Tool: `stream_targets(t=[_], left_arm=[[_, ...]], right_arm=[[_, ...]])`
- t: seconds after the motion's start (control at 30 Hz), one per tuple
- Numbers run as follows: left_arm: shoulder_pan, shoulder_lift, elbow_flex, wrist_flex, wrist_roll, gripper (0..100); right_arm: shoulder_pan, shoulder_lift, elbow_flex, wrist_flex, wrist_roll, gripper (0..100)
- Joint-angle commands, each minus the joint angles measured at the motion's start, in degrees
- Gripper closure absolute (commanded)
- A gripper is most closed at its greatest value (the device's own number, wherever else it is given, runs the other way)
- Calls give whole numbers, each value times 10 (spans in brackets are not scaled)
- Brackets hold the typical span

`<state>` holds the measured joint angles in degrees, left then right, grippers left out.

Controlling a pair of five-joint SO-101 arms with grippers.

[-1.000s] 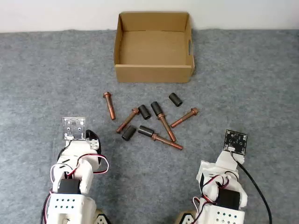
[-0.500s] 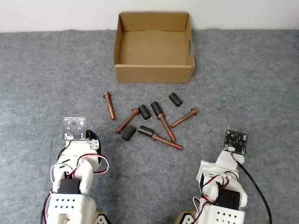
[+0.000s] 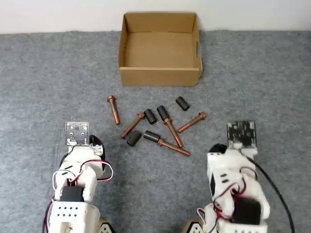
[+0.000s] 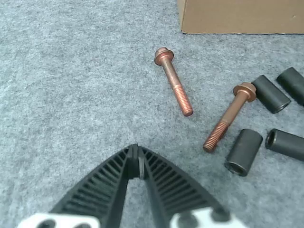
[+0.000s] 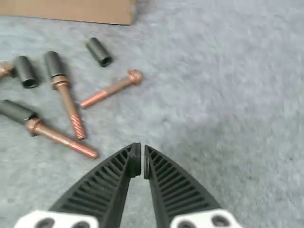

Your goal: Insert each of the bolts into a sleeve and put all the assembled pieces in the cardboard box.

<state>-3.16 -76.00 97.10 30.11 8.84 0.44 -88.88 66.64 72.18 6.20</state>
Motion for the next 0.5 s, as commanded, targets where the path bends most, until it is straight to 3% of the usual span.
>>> stream_targets(t=[0.0, 0.23, 0.47], left_arm=[[-4, -4, -2, -4, -1, 994], [-4, -4, -2, -4, -1, 994], [-4, -4, -2, -4, -1, 994]], right_arm=[[-20, 167, -115, -32, 6, 991], [-22, 526, -375, -44, 23, 988], [-29, 777, -547, -45, 181, 987]])
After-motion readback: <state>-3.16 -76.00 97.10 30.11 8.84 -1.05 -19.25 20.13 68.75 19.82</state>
